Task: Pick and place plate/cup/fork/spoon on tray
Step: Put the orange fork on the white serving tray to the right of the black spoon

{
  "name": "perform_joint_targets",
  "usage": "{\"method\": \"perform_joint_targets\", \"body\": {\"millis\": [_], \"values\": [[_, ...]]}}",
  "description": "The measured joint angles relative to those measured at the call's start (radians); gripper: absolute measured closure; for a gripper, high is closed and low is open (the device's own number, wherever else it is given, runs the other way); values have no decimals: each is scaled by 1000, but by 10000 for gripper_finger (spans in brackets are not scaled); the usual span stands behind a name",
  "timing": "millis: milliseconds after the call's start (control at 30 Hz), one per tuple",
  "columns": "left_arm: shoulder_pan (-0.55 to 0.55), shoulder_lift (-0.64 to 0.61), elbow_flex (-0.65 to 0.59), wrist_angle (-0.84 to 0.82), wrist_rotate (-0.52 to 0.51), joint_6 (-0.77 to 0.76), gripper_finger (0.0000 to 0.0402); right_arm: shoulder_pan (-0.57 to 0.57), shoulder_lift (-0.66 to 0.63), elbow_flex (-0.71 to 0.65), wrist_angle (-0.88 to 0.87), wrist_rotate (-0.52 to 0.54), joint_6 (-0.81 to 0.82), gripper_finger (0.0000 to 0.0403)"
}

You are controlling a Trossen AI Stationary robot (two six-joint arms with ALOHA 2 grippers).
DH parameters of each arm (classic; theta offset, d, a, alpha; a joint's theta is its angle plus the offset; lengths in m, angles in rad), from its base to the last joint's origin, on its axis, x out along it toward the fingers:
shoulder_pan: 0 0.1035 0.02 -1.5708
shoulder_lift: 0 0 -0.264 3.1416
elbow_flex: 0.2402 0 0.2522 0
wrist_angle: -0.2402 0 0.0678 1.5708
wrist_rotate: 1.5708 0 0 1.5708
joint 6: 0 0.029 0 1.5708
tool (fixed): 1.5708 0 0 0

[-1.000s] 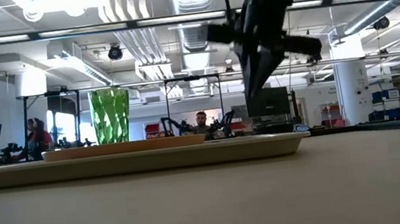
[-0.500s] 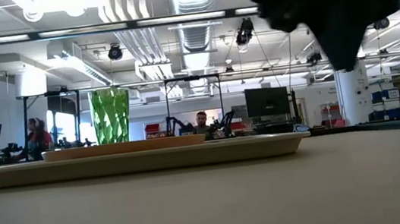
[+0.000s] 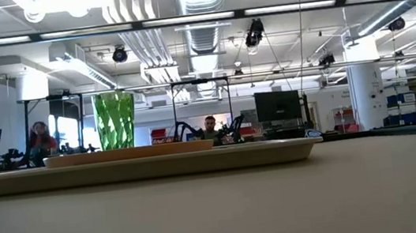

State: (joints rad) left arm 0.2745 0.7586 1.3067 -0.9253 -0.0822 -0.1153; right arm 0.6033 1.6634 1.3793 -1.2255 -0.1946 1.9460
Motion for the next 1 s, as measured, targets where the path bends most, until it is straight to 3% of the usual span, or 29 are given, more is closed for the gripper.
{"method": "perform_joint_targets", "body": {"millis": [233,400,1000], "values": [[0,0,0,0,0,0,323,133,0,-3,8,4,268,257],[0,0,0,0,0,0,323,185,0,-10,42,12,370,257],[0,0,0,0,0,0,323,198,-31,-216,226,12,392,257]]}}
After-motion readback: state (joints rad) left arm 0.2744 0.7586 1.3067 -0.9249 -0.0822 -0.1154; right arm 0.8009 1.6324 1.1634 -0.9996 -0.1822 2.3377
